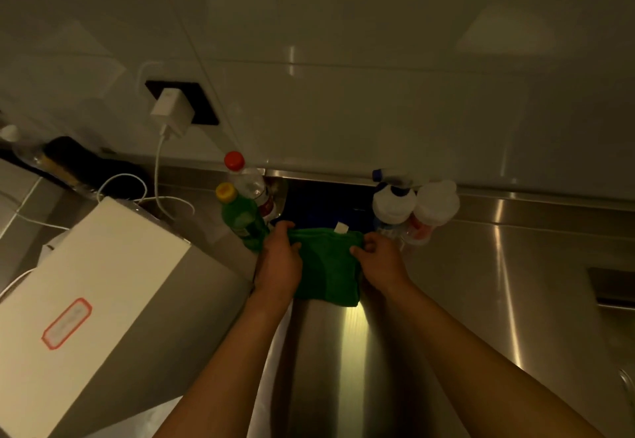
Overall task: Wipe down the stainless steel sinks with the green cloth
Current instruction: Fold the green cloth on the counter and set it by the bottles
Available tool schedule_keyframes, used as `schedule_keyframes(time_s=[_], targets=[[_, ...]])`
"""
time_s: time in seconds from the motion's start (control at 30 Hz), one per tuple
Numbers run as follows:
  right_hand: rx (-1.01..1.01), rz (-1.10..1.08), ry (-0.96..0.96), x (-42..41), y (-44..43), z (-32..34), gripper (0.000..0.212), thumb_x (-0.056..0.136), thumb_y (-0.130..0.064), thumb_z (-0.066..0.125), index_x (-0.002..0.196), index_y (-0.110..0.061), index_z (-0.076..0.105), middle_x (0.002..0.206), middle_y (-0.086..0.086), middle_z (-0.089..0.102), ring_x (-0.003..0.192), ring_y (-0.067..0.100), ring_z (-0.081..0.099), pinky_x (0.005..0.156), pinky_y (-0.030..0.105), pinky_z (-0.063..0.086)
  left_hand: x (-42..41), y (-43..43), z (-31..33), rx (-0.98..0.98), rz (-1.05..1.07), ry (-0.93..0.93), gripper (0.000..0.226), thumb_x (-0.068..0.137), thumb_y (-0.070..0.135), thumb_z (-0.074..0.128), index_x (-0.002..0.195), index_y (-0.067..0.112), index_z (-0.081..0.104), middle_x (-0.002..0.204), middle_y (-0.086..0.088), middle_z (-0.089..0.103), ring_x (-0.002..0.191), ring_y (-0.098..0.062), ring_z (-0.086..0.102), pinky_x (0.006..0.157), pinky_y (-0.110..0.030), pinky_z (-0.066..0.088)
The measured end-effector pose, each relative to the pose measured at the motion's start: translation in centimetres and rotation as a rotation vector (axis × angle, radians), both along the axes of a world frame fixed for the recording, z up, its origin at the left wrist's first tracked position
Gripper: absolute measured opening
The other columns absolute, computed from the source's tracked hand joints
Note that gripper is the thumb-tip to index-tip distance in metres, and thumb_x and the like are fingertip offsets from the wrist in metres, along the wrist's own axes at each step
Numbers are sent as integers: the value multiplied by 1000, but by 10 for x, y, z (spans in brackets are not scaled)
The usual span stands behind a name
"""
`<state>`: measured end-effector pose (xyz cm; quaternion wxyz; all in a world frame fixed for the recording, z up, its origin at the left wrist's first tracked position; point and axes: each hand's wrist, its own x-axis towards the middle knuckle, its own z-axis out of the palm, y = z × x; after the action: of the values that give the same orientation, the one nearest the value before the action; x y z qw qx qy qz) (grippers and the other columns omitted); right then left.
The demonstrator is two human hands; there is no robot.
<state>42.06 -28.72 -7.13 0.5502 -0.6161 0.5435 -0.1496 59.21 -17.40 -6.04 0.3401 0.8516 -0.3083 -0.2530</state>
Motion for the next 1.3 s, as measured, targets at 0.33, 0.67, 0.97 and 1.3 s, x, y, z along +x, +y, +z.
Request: schedule_keyframes(time_s=[0.33, 0.67, 0.97, 1.3], targets=[[-38, -311, -214, 22, 3, 1, 12, 96, -13, 67, 107, -13, 70, 101, 4, 74, 91, 12, 70, 79, 24, 59, 5, -22, 1, -248, 71, -74, 37, 104, 9, 56, 139, 18, 54, 129, -5, 62, 119, -16, 57, 102, -31, 46], [-250, -238, -160, 26, 40, -1, 47, 88, 4, 61, 131, -14, 58, 131, 1, 58, 120, 14, 57, 105, 40, 50, -2, -36, -8, -231, -71, -281, 57, 96, -11, 47, 149, 9, 48, 152, -15, 46, 137, -29, 46, 118, -42, 41], [-595, 468, 368, 37, 29, -13, 72, 101, -18, 51, 162, -17, 12, 170, 2, 2, 157, 19, 2, 126, 40, 7, 2, -12, -45, 101, -361, -247, 72, 105, 14, 54, 165, 14, 16, 174, -11, 7, 161, -31, 2, 131, -42, 10], [-569, 489, 408, 24, 20, -18, 81, 99, -1, 48, 162, -15, 0, 170, 5, -6, 157, 19, -7, 126, 39, -3, 0, -16, -24, 50, -283, -112, 79, 99, 5, 58, 165, 17, 18, 173, -8, 14, 159, -30, 17, 129, -49, 23]])
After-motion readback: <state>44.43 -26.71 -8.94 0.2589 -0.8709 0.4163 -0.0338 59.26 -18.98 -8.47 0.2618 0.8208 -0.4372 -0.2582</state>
